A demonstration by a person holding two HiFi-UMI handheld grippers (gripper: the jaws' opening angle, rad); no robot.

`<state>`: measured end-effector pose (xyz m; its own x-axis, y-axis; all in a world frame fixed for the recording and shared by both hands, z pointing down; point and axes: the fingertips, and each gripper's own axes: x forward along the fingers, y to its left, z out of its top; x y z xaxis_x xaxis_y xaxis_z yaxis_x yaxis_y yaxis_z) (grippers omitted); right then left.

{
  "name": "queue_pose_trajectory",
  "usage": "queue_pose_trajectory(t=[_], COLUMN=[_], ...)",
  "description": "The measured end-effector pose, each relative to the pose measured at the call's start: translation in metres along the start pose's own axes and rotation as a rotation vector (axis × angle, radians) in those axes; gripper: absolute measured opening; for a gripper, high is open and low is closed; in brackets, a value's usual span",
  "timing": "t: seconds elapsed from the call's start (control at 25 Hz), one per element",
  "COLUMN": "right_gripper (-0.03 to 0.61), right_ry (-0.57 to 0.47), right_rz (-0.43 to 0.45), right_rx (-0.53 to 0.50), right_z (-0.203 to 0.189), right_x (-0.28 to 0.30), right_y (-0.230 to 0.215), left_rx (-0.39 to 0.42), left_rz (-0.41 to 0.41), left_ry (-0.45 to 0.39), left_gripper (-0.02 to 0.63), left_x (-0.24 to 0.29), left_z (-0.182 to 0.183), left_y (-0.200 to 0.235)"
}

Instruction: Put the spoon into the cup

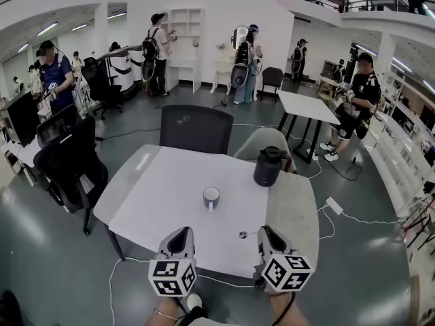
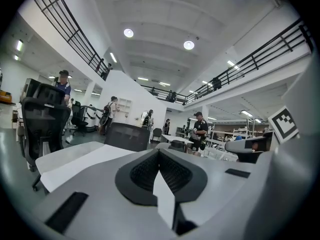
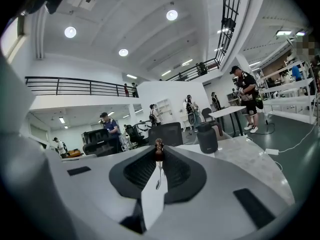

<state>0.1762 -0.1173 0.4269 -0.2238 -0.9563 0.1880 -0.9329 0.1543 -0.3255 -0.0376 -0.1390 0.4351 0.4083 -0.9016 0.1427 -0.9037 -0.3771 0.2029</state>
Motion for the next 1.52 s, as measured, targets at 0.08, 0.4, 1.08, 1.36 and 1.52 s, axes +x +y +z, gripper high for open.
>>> queue_pose_trajectory(t=[0.08,0.4,1.08,1.36,1.52], right_gripper=[0.060,0.060,0.060,0.060,0.060], right_ry=[-0.003,-0.031,0.013,0.047,0.078], right_rz=[-0.005,-0.030,-0.100,-0.085,-0.081], right_rx=[0.003,0.014,0.031,0.028,0.032], right_z=[0.004,0.023,0.014,0.009,0.002], right_x=[0.017,0.083,0.150,0.164,0.168], right_y=[0.000,0.007,-0.016,-0.019,-0.026], left_rx=[0.002,0.017,-0.013,-0.018,-0.019], left_rz=[-0.012,-0.053,-0.092,-0.068,-0.053], left_ry=[-0.001,0.004,0.092,0.119,0.141], left_gripper=[0.018,0.018,0.018,0.018,0.018], left_x=[0.016,0.076,0.151,0.162,0.166], left_z=[0.006,0.026,-0.002,-0.007,-0.016], left_y=[0.008,0.045,0.075,0.083,0.083])
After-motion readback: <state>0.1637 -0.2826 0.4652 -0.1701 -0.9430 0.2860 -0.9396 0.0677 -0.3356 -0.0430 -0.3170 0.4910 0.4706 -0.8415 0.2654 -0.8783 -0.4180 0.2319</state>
